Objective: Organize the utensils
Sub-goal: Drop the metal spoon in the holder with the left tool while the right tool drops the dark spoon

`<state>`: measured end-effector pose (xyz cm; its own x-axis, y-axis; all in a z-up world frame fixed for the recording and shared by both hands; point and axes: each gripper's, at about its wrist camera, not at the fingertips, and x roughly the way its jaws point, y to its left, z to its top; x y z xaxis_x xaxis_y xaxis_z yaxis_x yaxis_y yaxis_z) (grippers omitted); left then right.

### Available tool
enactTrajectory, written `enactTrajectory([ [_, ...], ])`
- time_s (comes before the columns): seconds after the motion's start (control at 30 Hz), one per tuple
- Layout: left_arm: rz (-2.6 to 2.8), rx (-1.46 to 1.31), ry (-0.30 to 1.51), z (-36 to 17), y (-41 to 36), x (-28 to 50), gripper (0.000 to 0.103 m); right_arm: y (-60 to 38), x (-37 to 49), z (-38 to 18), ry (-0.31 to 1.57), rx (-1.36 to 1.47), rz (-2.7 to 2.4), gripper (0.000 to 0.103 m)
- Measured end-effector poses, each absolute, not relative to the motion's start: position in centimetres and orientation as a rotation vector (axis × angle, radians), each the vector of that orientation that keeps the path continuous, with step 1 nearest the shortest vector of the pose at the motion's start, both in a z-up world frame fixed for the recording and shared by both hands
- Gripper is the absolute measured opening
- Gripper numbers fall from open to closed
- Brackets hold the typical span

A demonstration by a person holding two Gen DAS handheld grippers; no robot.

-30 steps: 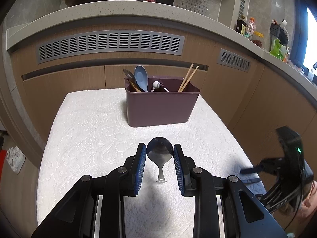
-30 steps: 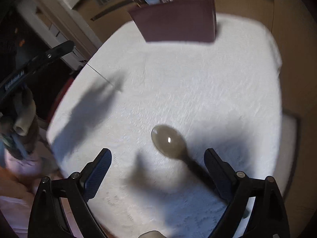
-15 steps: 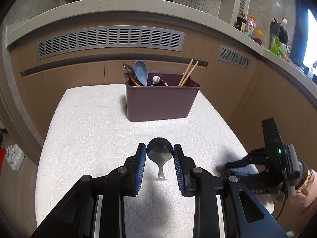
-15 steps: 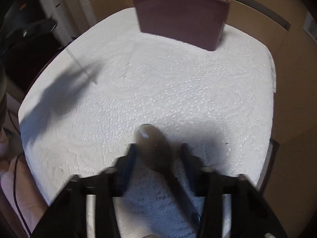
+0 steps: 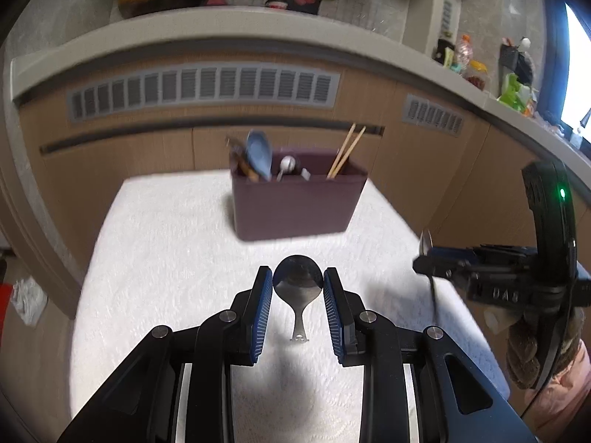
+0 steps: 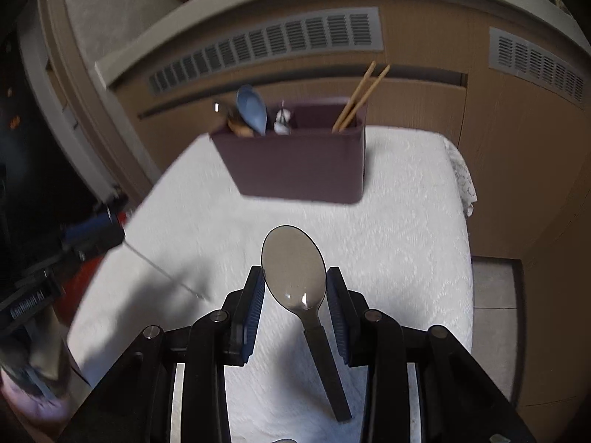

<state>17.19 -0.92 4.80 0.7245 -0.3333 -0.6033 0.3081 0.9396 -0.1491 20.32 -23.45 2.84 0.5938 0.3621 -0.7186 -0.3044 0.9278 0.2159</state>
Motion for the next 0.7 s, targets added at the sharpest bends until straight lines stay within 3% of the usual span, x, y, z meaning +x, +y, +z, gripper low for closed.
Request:
enactTrajectory([
  [0.37, -0.38, 0.031, 0.349, 20.0, -0.7, 24.8, 0.029, -23.5, 26.1, 21.0, 0.471, 0.122, 0.348, 0.032],
  [0.53, -0.389, 0.028, 0.368, 21.1, -0.9, 29.5, 0.029, -22.6, 30.0, 22.6, 0.478, 0.109, 0.335, 0.032],
  [0.7, -0.406, 0.01, 0.456, 18.7, -1.3, 33.2, 0.029, -22.3, 32.6, 20.8, 0.533, 0.104, 0.33, 0.032],
])
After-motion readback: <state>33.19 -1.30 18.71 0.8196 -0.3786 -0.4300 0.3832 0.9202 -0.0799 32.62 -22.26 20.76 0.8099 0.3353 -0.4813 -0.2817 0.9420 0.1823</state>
